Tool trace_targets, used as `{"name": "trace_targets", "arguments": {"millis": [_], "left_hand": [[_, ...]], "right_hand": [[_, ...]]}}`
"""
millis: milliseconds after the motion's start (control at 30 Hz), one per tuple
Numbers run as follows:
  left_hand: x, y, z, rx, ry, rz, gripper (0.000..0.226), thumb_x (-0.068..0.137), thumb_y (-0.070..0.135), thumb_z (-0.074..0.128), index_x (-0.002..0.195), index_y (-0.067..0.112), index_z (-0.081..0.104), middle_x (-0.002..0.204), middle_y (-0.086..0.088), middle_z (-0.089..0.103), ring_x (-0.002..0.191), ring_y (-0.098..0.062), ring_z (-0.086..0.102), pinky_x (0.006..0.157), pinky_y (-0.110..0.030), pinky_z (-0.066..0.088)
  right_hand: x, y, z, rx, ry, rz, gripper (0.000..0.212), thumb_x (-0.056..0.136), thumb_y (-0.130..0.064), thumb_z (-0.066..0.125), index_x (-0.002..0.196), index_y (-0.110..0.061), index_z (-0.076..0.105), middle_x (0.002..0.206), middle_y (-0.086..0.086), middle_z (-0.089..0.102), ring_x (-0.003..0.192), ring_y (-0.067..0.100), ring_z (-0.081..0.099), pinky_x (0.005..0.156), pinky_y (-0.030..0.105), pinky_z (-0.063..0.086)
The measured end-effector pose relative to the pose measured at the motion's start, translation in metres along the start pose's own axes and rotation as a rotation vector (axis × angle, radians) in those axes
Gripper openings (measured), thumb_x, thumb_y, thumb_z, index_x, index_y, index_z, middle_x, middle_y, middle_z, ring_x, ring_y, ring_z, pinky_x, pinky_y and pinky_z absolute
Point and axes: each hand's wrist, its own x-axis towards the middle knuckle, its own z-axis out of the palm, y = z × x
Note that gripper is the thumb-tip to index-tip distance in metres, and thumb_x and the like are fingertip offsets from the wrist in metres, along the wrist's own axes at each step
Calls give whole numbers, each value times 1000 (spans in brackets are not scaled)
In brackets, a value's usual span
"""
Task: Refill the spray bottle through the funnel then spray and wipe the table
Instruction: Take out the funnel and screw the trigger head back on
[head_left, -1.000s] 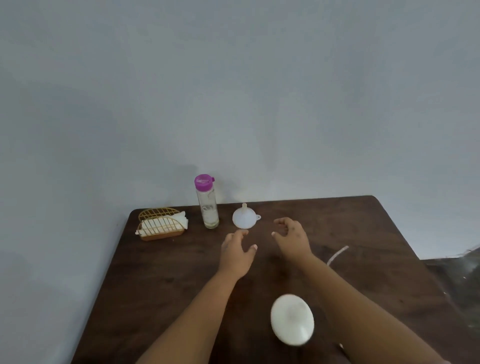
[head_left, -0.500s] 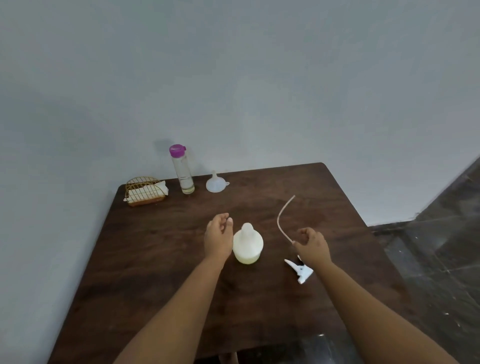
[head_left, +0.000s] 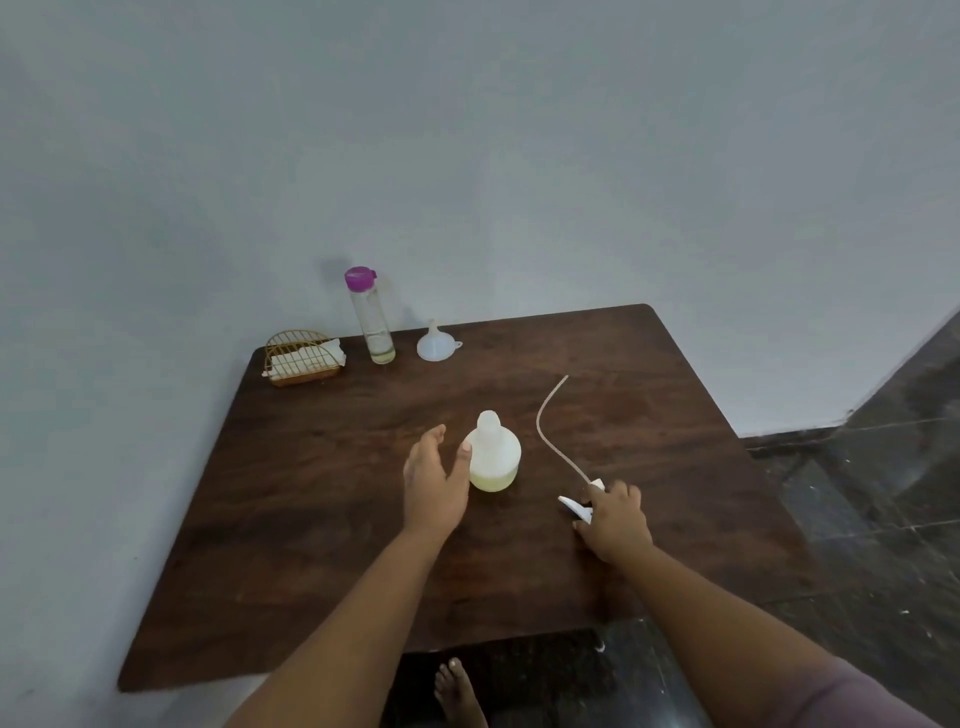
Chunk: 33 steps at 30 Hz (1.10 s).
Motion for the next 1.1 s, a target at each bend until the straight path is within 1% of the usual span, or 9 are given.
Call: {"name": "trace_targets", "arguments": {"millis": [267, 400, 500, 567, 700, 767, 867, 967, 1100], "left_hand": [[-27, 6, 2, 75, -21, 39, 59, 93, 41, 59, 144, 19, 37, 151, -1, 27, 140, -20, 31, 109, -36, 34], [-23, 17, 0, 56, 11, 68, 63, 91, 40, 63, 143, 18, 35, 150, -1, 21, 141, -20, 28, 109, -34, 34], [-22, 27, -3, 54, 45, 106, 62, 90, 36, 64, 142, 17, 36, 151, 0, 18, 142, -19, 22, 101, -26, 32], [-23, 31, -4, 81, 48, 142, 61, 89, 33, 66, 141, 17, 38, 152, 1, 19, 141, -18, 20, 99, -28, 35], [-22, 35, -8, 91, 32, 187, 61, 90, 26, 65, 142, 17, 36, 151, 3, 24, 140, -19, 23, 104, -31, 37], [-14, 36, -11, 56, 19, 173, 61, 91, 22, 64, 144, 16, 34, 152, 3, 28, 141, -20, 25, 106, -29, 32], [6, 40, -19, 3, 33, 111, 70, 89, 20, 68, 148, 19, 31, 154, 1, 32, 142, -20, 32, 115, -37, 33], [28, 42, -31, -93, 52, 66, 80, 83, 17, 76, 149, 21, 31, 152, -1, 38, 136, -19, 43, 110, -42, 42], [50, 40, -36, -82, 0, 74, 80, 84, 21, 76, 150, 26, 32, 152, 0, 37, 137, -20, 41, 111, -43, 40]], "right_hand": [[-12, -6, -3, 287, 3, 67, 32, 70, -32, 74, 98, -17, 68, 100, 7, 55, 104, 26, 52, 79, 27, 43], [-19, -21, -21, 418, 100, 83, 20, 71, -28, 77, 73, -19, 59, 91, 6, 65, 83, 21, 59, 69, 24, 42], [-22, -32, -47, 488, 130, 96, 17, 72, -21, 74, 76, -8, 65, 85, 3, 65, 84, 20, 60, 68, 23, 37], [-24, -37, -69, 528, 89, 98, 21, 72, -25, 74, 84, -9, 67, 88, 1, 65, 87, 19, 59, 69, 25, 39], [-37, -49, -115, 470, -14, -11, 37, 72, -32, 77, 90, -12, 52, 90, -1, 56, 86, 20, 54, 59, 26, 37], [-45, -55, -136, 451, -82, -77, 43, 70, -35, 78, 99, -16, 52, 99, 0, 58, 93, 21, 55, 67, 28, 42], [-54, -60, -165, 497, -219, -133, 36, 69, -30, 79, 99, -22, 61, 103, -2, 65, 96, 20, 62, 84, 37, 53], [-64, -65, -189, 607, -364, -136, 26, 75, -18, 77, 99, -14, 68, 96, 10, 73, 89, 26, 70, 85, 41, 57], [-71, -64, -208, 732, -516, -86, 24, 80, -5, 72, 103, 2, 68, 96, 22, 70, 88, 33, 69, 83, 42, 55]]}}
